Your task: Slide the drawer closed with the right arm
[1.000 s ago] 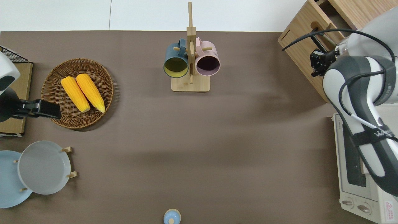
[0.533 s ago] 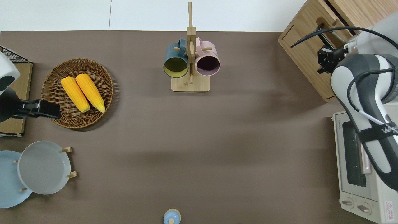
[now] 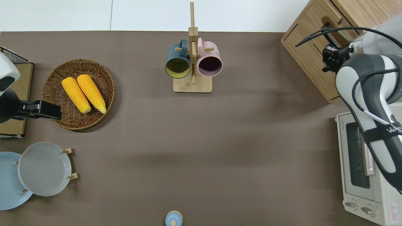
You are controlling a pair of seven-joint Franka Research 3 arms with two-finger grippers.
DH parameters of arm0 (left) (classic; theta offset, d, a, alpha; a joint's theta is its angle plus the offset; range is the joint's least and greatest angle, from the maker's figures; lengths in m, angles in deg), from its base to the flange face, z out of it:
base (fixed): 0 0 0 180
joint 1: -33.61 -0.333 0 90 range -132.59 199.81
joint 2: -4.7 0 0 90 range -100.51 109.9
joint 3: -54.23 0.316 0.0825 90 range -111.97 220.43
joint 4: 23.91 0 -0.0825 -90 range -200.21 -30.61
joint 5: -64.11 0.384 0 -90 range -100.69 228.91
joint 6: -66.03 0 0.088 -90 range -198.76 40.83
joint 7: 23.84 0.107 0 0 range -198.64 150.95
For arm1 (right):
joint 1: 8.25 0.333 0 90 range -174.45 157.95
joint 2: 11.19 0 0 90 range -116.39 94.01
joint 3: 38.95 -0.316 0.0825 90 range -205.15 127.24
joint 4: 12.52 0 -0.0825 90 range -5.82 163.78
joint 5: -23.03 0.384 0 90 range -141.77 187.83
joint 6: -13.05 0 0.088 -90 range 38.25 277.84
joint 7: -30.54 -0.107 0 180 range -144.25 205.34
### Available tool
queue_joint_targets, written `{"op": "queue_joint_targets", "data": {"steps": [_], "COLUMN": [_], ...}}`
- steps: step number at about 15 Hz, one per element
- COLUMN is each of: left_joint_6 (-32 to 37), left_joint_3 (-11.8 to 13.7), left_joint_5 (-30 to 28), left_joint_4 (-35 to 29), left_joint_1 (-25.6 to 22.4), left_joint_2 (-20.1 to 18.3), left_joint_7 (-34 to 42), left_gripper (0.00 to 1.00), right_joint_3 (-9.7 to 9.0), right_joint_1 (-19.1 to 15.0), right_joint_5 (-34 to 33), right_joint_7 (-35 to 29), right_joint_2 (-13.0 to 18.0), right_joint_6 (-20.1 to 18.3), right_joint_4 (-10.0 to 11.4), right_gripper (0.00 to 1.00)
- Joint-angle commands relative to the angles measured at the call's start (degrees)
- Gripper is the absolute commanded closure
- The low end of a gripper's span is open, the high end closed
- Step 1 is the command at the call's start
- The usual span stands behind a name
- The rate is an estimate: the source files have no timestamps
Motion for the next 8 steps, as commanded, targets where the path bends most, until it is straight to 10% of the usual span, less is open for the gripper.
{"op": "queue_joint_targets", "data": {"steps": [1,8], "left_joint_6": [1.13,1.13], "left_joint_3": [-0.40,-0.40], "left_joint_5": [0.98,0.98], "left_joint_4": [1.40,1.49], "left_joint_1": [-0.31,-0.31], "left_joint_2": [0.65,0.65], "left_joint_7": [0.56,0.56], "left_gripper": [0.01,0.01], "right_joint_3": [-0.63,-0.90], "right_joint_1": [-1.63,0.12], "right_joint_5": [-1.11,-1.02], "right_joint_7": [1.43,0.90], "right_joint_2": [-1.48,-1.39], "right_joint_6": [2.29,1.41], "right_joint_4": [-1.60,-1.08], "right_gripper": [1.000,1.000]}}
